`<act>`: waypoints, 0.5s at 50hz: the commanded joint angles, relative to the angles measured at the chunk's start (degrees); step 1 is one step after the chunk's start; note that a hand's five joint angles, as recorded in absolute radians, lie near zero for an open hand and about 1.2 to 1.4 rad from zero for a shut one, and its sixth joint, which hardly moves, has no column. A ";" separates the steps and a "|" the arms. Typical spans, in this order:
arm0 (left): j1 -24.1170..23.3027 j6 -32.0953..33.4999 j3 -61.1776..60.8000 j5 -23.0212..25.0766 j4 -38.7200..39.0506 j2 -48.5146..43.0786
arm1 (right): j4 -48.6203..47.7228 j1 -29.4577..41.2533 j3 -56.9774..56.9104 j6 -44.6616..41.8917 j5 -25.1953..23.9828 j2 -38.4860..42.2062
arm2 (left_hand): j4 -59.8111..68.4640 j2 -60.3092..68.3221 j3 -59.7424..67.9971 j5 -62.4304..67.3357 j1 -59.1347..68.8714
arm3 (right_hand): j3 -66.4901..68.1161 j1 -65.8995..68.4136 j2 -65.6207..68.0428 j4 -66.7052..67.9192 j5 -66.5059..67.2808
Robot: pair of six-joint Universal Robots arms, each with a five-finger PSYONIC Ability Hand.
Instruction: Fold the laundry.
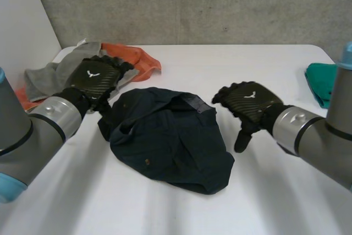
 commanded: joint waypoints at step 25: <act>3.41 0.40 -0.31 0.20 -4.26 -1.97 | 0.02 12.80 -32.52 16.51 2.81 28.67 | 2.09 1.93 1.64 1.34 2.79 | 2.41 2.91 1.94 1.16 0.94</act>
